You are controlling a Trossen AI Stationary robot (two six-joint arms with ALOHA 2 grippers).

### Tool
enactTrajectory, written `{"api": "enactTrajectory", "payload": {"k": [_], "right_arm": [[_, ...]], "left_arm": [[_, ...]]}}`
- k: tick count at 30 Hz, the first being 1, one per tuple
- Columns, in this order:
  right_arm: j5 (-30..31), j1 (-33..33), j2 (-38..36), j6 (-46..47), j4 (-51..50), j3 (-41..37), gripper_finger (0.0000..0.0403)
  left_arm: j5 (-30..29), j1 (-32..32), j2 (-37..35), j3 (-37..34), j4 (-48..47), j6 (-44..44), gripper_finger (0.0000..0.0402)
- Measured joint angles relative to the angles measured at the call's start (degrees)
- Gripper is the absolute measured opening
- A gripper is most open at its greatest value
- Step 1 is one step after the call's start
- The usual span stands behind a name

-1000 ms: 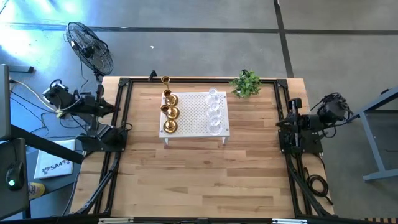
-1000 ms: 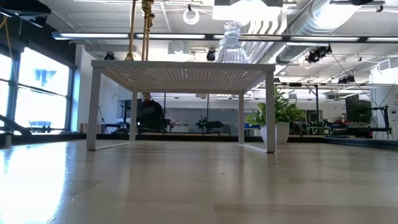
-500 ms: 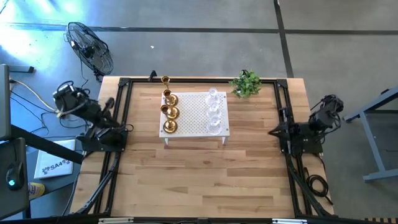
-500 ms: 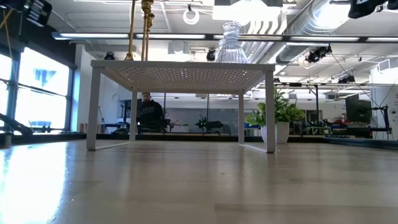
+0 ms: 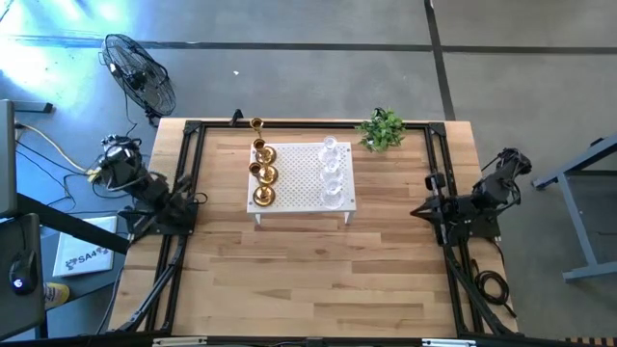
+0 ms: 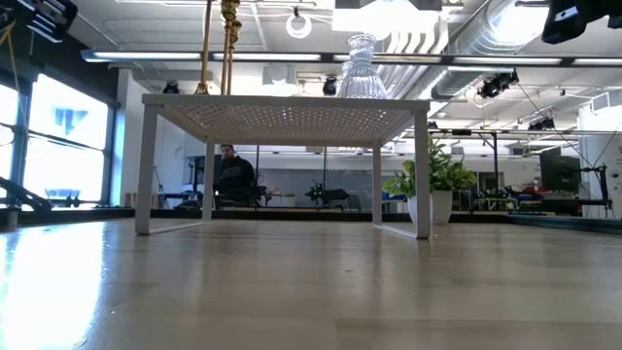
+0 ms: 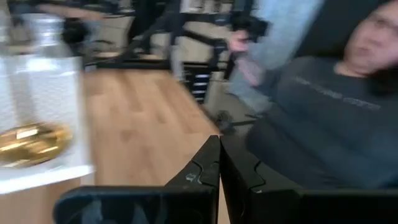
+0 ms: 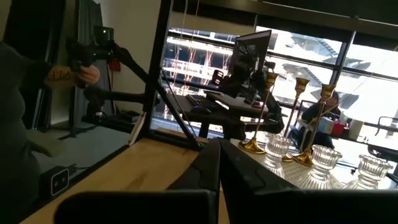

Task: Pick & Place candle stick holders
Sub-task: Return to Home Position

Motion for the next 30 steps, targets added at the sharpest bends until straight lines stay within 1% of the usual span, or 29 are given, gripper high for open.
{"api": "enactTrajectory", "payload": {"k": [3, 6, 8, 13, 20, 24, 30], "right_arm": [[0.0, 0.0, 0.0, -0.1, 0.7, -0.6, 0.0], [0.0, 0.0, 0.0, 0.0, 1.2, -0.6, 0.0], [-0.5, 0.0, 0.0, 0.1, 1.2, -0.6, 0.0], [-1.1, 0.0, 0.0, 2.3, 1.0, -0.6, 0.0], [-2.2, 0.0, 0.1, 5.6, -1.6, -0.6, 0.0], [-3.0, 0.0, 0.1, 6.0, -3.0, -0.6, 0.0], [-3.0, 0.0, 0.1, 5.8, -4.2, -0.6, 0.0]], "left_arm": [[3.0, 0.0, -0.1, -3.8, 5.1, 2.0, 0.0], [3.5, 0.0, 0.0, -7.1, 9.2, 3.5, 0.0], [3.9, 0.0, -0.1, -8.8, 13.9, 4.8, 0.0], [3.1, 0.0, 0.0, -14.2, 22.0, 9.4, 0.0], [3.2, 0.0, -0.1, -21.7, 27.7, 9.3, 0.0], [3.4, 0.0, 0.0, -24.1, 28.4, 9.9, 0.0], [4.0, 0.0, -0.1, -27.4, 34.0, 15.5, 0.0]]}}
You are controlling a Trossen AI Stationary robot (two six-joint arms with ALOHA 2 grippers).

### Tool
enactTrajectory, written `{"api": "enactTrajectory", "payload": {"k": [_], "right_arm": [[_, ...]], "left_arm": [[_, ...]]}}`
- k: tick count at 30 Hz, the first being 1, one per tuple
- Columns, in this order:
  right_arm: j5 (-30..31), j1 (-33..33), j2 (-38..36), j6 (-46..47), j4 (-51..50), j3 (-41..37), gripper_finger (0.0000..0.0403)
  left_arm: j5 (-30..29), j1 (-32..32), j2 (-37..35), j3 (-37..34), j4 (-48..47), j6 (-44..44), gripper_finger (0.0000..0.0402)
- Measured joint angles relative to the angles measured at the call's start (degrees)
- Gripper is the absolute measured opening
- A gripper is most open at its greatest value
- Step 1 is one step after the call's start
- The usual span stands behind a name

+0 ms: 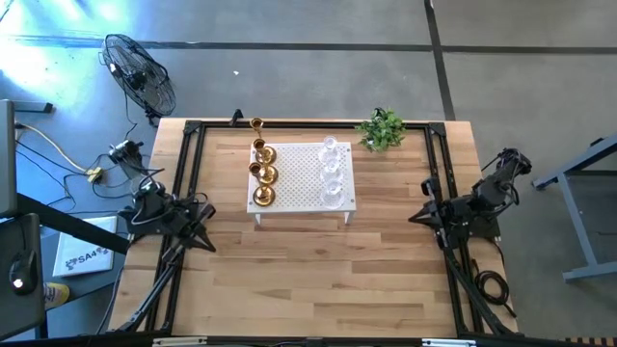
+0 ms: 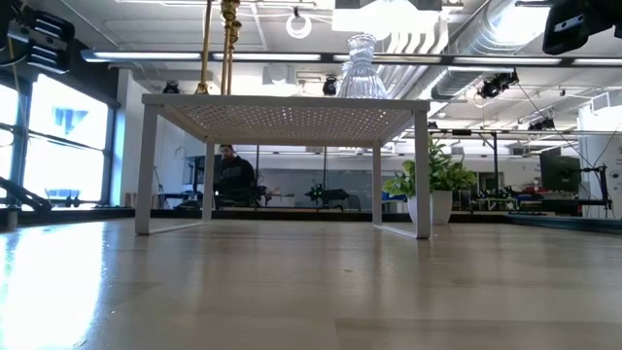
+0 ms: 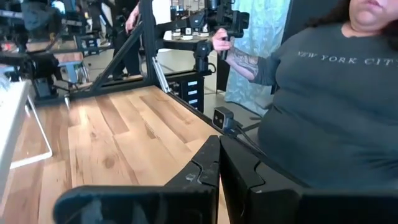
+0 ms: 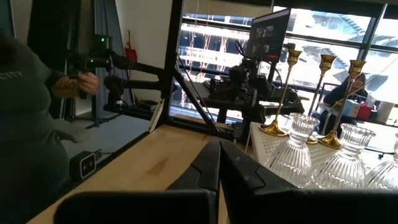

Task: Pick & Place candle stick holders
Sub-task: Return to Home Position

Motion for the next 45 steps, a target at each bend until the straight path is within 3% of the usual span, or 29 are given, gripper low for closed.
{"api": "enactTrajectory", "payload": {"k": [9, 14, 20, 24, 29, 36, 45], "right_arm": [[-0.6, -2.6, 0.0, -2.8, -0.8, 0.0, 0.0], [-5.9, -6.5, 0.0, -3.2, -0.9, 0.0, 0.0], [-10.3, -10.9, 0.0, -3.2, -1.0, 0.0, 0.0], [-12.5, -13.5, 0.0, -3.1, -1.0, 0.0, 0.0], [-14.9, -16.5, 0.0, -3.2, -1.3, 0.0, 0.0], [-14.6, -20.6, 0.0, -3.5, -3.4, 0.0, 0.0], [-17.9, -26.0, 0.0, -5.2, -3.4, 0.0, 0.0]], "left_arm": [[0.5, 0.0, 0.0, -3.8, 5.2, 3.3, 0.0], [-1.9, 0.0, 0.0, -7.2, 11.4, 4.2, 0.0], [-2.2, 1.6, 0.0, -7.3, 11.7, 7.3, 0.0], [0.2, 7.9, 0.0, -7.3, 11.3, 7.3, 0.0], [10.6, 18.8, 0.0, -7.4, 10.3, 6.9, 0.0], [19.9, 32.6, 0.0, -7.4, 10.0, 5.6, 0.0], [29.7, 44.1, 0.0, -7.5, 10.9, 5.3, 0.0]]}}
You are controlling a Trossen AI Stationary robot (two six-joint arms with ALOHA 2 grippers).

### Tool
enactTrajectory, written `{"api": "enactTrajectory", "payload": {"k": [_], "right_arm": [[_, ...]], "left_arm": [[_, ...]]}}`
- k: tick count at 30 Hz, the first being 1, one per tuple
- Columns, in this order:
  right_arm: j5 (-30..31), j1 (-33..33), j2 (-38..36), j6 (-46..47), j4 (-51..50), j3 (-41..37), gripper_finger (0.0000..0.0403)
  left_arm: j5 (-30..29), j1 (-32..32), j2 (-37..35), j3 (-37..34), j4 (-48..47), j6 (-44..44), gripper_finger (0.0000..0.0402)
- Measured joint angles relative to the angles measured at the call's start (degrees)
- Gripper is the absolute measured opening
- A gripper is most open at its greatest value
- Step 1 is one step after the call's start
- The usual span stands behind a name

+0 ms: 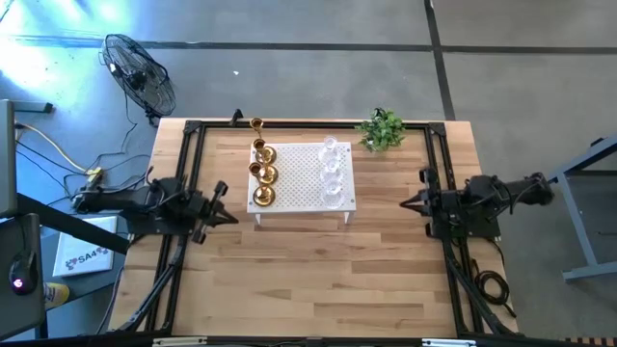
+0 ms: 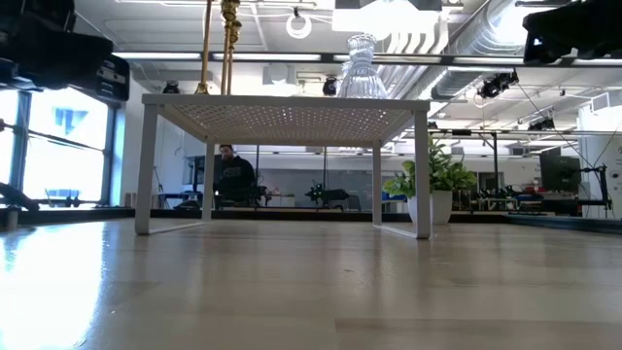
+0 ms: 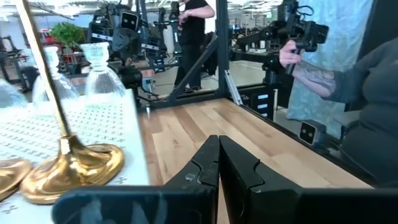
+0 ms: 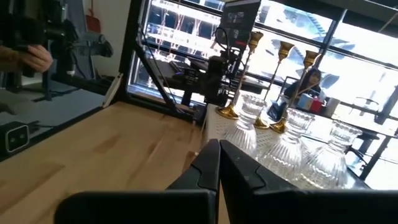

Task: Pick & Place candle stick holders
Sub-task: Return to Home Position

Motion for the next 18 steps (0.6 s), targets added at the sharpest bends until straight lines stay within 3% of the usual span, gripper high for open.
{"api": "enactTrajectory", "payload": {"k": [18], "right_arm": [[-2.5, -11.7, 0.0, -2.6, 1.8, 0.0, 0.0]], "left_arm": [[7.7, 10.6, 0.0, 0.0, 0.6, 0.1, 0.0]]}}
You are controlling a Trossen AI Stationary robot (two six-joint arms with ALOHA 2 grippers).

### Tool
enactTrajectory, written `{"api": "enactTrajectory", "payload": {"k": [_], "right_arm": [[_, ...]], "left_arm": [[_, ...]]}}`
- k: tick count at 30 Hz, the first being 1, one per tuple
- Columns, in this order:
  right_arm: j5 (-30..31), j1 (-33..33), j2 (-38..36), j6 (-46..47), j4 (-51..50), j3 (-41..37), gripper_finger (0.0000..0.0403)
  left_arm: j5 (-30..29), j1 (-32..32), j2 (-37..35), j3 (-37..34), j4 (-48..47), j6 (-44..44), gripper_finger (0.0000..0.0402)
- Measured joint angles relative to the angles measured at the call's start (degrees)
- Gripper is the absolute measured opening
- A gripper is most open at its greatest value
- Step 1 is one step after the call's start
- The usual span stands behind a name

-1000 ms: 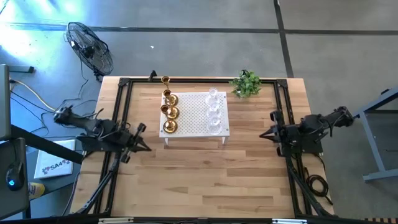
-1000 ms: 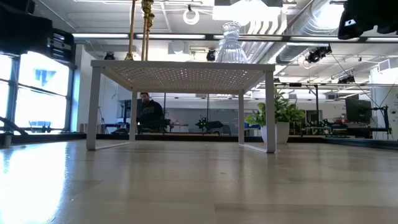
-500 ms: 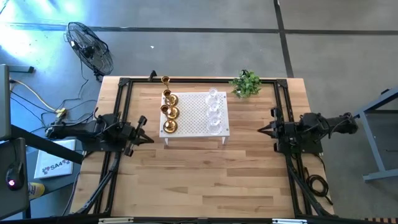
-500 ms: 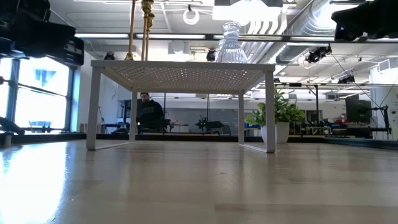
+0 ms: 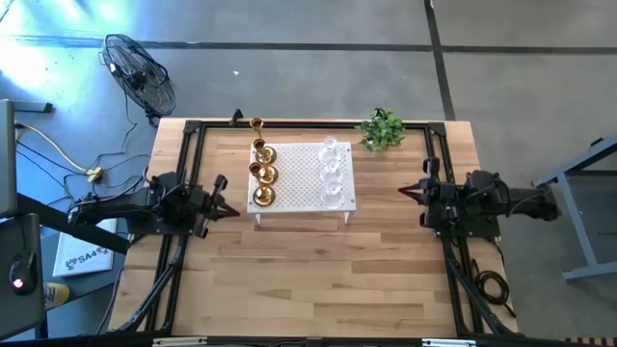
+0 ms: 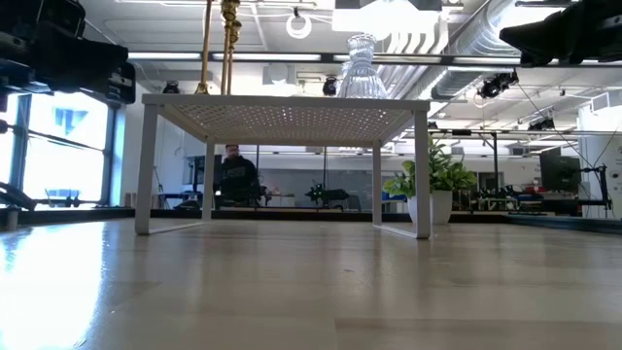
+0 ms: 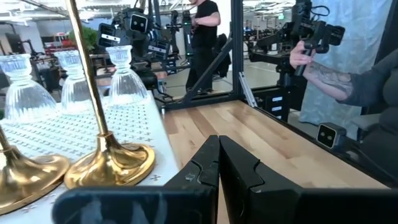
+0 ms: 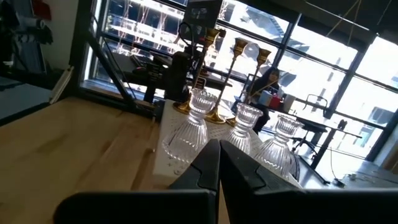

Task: Pick & Place candle stick holders
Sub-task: Return to Home Position

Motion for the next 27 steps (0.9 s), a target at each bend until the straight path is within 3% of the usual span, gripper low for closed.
{"api": "enactTrajectory", "payload": {"k": [14, 27], "right_arm": [[-7.7, -8.1, 4.4, 1.3, 0.7, 0.0, 0.0], [-5.4, -8.8, 4.7, 11.1, -1.8, 0.0, 0.0]], "left_arm": [[6.1, 6.6, 0.2, 0.0, 0.2, 0.1, 0.0], [9.0, 6.9, 0.2, 0.0, 0.2, -1.4, 0.0]]}}
